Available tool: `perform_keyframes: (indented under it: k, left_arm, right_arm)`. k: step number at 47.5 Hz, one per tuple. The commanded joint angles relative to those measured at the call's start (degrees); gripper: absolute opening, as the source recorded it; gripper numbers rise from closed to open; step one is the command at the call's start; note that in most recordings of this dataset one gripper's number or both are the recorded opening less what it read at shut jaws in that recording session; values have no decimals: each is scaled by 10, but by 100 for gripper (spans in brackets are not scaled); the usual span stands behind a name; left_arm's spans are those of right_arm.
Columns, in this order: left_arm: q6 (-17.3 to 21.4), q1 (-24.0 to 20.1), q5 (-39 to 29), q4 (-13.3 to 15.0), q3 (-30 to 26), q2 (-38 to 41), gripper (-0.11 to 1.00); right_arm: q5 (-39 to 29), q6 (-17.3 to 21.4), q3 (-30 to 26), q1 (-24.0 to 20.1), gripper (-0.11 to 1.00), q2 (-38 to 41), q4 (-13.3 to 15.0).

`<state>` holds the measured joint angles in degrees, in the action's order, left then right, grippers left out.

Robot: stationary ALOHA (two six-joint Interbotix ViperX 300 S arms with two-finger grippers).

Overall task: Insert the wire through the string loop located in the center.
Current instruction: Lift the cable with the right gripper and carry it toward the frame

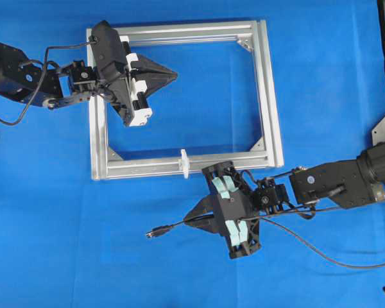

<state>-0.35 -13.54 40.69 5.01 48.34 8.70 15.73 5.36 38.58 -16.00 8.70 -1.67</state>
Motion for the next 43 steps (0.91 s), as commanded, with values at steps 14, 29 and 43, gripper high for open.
perform_keyframes:
  k: [14, 29, 43]
  left_arm:
    - [0, 2, 3, -1, -6, -18, 0]
    - [0, 5, 3, -1, -6, -18, 0]
    - [0, 12, 3, -1, -6, -18, 0]
  right_arm:
    - [2, 3, 1, 2, -2, -23, -1]
    - [17, 5, 63, 2, -2, -57, -4]
    - [18, 5, 144, 2, -2, -118, -20]
